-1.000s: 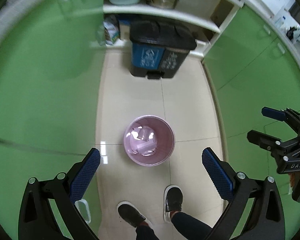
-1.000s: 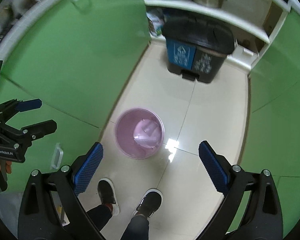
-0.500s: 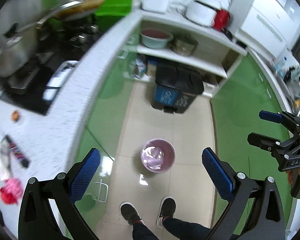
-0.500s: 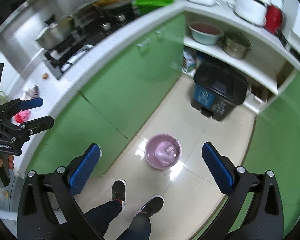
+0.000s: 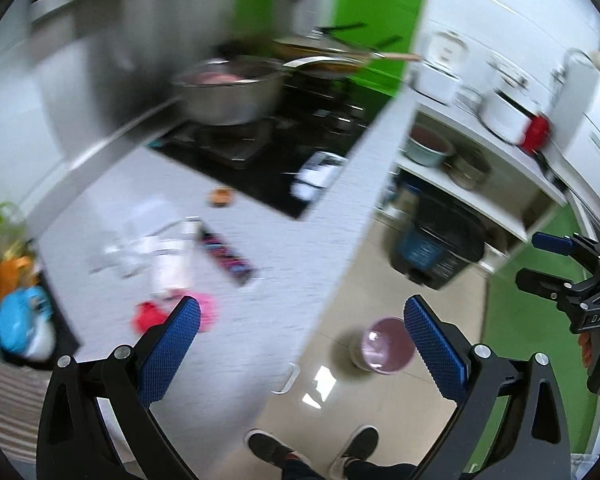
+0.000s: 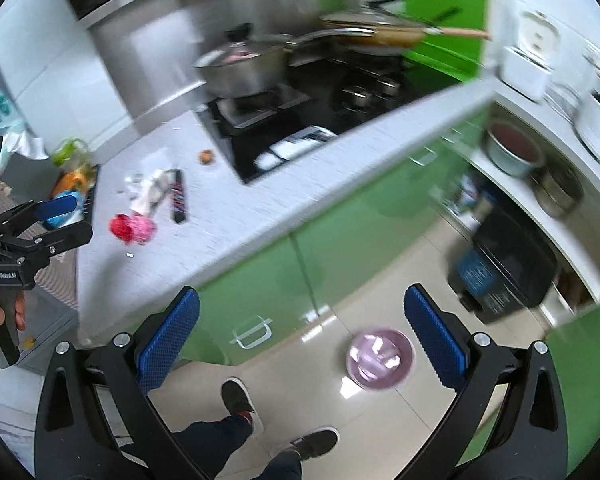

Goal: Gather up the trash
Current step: 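Return both tools to the counter above the remaining trash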

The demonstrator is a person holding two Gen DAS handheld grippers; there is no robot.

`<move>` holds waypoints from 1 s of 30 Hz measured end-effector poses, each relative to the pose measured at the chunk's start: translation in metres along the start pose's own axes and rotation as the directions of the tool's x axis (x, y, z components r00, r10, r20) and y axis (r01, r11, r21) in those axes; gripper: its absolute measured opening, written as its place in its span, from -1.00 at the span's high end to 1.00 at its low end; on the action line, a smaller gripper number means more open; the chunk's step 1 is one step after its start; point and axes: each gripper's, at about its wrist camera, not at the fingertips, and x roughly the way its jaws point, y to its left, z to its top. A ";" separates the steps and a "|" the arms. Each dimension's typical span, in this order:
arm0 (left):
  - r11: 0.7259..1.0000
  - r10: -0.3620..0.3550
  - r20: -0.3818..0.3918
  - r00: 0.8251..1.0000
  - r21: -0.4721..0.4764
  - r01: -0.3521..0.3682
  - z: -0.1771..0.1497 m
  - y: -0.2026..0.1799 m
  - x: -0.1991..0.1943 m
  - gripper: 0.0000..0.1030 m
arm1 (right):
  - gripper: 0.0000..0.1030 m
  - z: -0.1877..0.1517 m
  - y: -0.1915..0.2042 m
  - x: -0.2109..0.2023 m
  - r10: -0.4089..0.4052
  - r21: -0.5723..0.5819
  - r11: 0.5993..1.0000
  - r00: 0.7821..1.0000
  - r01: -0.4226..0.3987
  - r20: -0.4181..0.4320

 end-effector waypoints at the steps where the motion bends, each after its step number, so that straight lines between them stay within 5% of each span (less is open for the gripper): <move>1: 1.000 0.012 0.002 1.000 -0.011 -0.012 0.000 0.011 -0.004 -0.89 | -0.94 0.004 0.008 0.003 0.008 -0.011 1.000 1.000 -0.008 0.001; 8: 0.996 0.066 -0.017 0.998 -0.064 -0.067 -0.008 0.097 -0.015 -0.89 | -0.94 0.041 0.084 0.041 0.068 -0.073 0.995 0.998 -0.068 -0.001; 14: 0.994 0.052 -0.069 0.996 -0.088 -0.058 -0.016 0.131 0.002 -0.89 | -0.94 0.062 0.129 0.073 0.090 -0.115 0.989 0.996 -0.093 -0.030; 30: 0.967 0.061 -0.237 0.970 -0.225 -0.116 -0.024 0.167 0.094 -0.89 | -0.94 0.098 0.141 0.148 0.129 -0.233 0.958 0.978 -0.165 -0.162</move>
